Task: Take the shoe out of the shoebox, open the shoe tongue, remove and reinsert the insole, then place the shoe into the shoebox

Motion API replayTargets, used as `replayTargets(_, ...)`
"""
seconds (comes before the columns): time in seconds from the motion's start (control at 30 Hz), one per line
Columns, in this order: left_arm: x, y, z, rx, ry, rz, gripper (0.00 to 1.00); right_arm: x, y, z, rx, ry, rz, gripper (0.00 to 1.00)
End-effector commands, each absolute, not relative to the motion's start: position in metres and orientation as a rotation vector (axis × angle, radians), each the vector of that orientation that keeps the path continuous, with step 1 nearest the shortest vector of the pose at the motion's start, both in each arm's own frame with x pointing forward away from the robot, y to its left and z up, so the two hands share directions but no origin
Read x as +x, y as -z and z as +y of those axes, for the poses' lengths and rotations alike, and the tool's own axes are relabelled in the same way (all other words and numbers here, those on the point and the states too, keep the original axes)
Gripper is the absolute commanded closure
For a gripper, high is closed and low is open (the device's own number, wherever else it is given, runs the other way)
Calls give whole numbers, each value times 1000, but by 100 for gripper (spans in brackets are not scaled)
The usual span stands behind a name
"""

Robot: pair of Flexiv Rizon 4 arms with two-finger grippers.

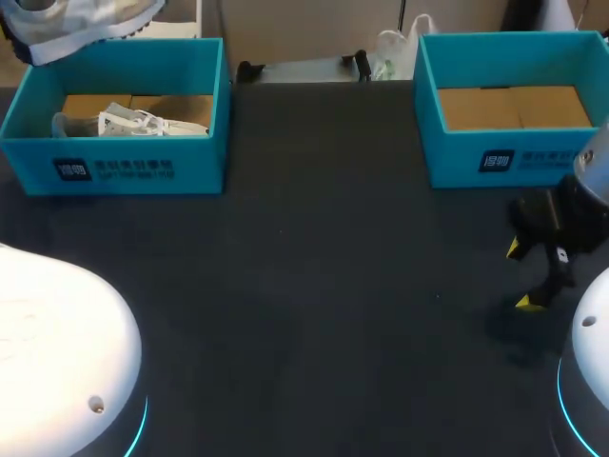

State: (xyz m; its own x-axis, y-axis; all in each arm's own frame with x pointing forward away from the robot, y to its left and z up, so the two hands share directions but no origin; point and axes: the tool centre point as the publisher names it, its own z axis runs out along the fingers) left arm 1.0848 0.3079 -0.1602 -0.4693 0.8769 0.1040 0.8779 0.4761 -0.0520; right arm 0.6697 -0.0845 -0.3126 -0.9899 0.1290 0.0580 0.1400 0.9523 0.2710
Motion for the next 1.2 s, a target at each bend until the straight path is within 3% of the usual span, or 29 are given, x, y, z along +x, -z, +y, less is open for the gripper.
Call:
replayTargets(0.03, 1086, 157, 308, -1814, 57, -2399, 100, 669, 313, -84, -214, 424, -3068, 0)
replayTargets(0.43, 1120, 183, 324, -2137, 145, -2130, 100, 669, 313, -84, -214, 424, -3068, 0)
replayTargets(1.2, 1164, 214, 322, -2109, 206, -2185, 100, 669, 313, -84, -214, 424, -3068, 0)
